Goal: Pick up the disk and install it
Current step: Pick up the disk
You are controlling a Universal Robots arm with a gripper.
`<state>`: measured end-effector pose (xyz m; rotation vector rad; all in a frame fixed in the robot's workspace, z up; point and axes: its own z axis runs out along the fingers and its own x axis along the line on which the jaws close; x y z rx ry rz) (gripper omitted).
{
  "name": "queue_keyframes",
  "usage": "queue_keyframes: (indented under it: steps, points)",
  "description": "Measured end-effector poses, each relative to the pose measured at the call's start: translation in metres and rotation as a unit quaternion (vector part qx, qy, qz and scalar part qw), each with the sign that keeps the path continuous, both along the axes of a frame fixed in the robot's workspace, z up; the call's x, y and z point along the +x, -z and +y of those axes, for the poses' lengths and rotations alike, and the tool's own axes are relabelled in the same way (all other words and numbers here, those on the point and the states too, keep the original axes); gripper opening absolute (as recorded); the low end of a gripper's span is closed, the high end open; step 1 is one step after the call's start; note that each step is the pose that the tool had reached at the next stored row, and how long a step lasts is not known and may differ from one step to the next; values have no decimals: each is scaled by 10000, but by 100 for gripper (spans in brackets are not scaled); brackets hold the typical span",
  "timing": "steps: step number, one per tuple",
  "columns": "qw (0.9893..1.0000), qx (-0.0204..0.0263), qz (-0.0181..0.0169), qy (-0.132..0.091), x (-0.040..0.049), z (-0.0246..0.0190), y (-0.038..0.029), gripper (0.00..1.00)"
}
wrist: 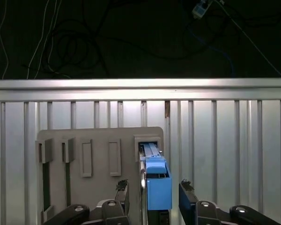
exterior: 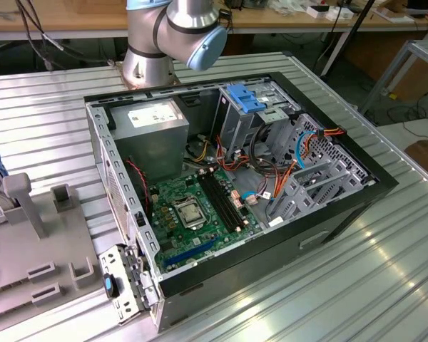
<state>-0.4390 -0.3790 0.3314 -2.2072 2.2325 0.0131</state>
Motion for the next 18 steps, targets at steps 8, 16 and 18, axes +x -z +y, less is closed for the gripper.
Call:
queue_keyframes:
  steps: [8,16,18]
  points:
    - [10000,-17,-90,1,2,1,144,55]
    - [10000,-28,-71,0,2,1,245,53]
    - [10000,-27,-73,1,2,1,248,46]
